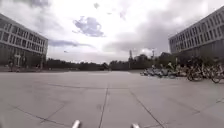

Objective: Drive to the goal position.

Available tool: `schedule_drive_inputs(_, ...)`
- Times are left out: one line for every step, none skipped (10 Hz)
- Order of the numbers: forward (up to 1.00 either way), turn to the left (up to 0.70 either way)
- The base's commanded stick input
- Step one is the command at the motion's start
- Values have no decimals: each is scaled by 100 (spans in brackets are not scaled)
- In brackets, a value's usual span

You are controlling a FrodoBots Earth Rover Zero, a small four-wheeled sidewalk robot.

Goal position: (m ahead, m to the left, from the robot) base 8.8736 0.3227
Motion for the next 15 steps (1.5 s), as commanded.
schedule_drive_inputs(100, 0)
schedule_drive_inputs(100, 0)
schedule_drive_inputs(100, 0)
schedule_drive_inputs(100, 0)
schedule_drive_inputs(100, 0)
schedule_drive_inputs(100, 0)
schedule_drive_inputs(100, 0)
schedule_drive_inputs(100, 0)
schedule_drive_inputs(100, 0)
schedule_drive_inputs(100, 0)
schedule_drive_inputs(100, 0)
schedule_drive_inputs(100, 0)
schedule_drive_inputs(100, 0)
schedule_drive_inputs(100, 0)
schedule_drive_inputs(100, 0)
